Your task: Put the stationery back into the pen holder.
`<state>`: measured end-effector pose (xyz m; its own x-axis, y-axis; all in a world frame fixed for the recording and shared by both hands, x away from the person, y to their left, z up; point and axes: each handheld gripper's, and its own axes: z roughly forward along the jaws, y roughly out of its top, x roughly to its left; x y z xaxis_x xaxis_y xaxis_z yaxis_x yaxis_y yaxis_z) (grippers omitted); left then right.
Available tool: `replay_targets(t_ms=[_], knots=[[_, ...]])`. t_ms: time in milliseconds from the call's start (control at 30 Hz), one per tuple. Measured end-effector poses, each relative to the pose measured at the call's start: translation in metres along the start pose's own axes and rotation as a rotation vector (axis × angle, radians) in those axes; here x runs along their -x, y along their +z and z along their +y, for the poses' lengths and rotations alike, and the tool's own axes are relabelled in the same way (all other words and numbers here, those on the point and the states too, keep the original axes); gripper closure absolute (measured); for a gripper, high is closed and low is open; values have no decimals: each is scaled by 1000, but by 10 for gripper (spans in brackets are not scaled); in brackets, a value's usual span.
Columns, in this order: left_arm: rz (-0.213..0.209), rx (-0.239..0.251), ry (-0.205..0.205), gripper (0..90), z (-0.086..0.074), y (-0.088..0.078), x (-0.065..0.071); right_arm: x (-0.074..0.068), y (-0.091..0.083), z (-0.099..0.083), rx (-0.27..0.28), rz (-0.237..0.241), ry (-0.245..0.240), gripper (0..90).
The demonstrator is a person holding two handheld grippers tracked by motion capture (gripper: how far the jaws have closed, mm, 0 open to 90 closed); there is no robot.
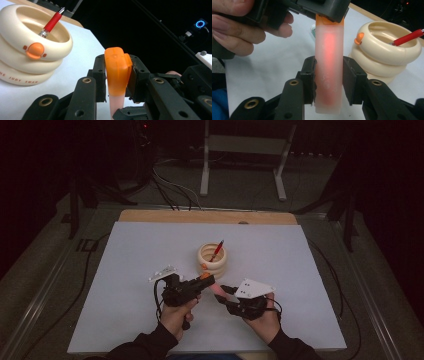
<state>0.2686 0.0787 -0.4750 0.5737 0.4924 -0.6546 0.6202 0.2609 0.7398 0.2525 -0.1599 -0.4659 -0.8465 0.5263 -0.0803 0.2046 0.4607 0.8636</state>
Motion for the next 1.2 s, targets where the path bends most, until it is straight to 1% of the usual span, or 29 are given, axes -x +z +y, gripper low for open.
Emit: replay_targets(t_ms=[100, 133, 167, 233, 267, 300, 367, 433, 567, 633, 767, 900, 967, 1000, 1033, 1100, 1200], knots=[[-5, -6, 25, 724, 3, 1, 2, 1, 0, 0, 13, -1, 3, 629], [-11, -8, 30, 725, 5, 1, 3, 1, 0, -1, 14, 3, 6, 572], [-8, -7, 42, 726, 7, 0, 5, 2, 0, -1, 21, 7, 16, 529], [-13, -5, 68, 726, 11, 0, 7, 2, 0, -3, 29, 7, 21, 474], [-8, -6, 81, 726, 13, -1, 8, 3, 0, -3, 36, 4, 27, 441], [-12, -4, 89, 726, 15, -2, 9, 3, -1, -3, 40, -2, 28, 423], [-8, -5, 119, 726, 19, -3, 11, 5, -1, -4, 42, -7, 40, 380], [-5, -8, 140, 726, 23, -3, 12, 7, -2, -5, 46, -14, 51, 348], [-7, -6, 158, 726, 33, -4, 12, 12, -4, -7, 49, -22, 73, 273], [-1, -5, 171, 726, 37, -3, 13, 15, -5, -8, 49, -26, 83, 249], [-4, -13, 204, 726, 44, -2, 17, 20, -6, -12, 48, -32, 116, 192], [-6, -18, 226, 726, 50, 0, 20, 24, -10, -14, 52, -44, 138, 148], [-4, -20, 240, 726, 53, 0, 21, 26, -12, -16, 51, -41, 151, 137], [0, -22, 249, 726, 55, 0, 22, 27, -13, -17, 53, -40, 159, 116], [0, -24, 256, 726, 57, 0, 22, 29, -14, -18, 50, -24, 161, 89], [4, -22, 268, 726, 61, -1, 23, 31, -15, -20, 52, -18, 161, 46], [7, -22, 279, 726, 65, -2, 23, 32, -17, -21, 54, -9, 167, 34]])
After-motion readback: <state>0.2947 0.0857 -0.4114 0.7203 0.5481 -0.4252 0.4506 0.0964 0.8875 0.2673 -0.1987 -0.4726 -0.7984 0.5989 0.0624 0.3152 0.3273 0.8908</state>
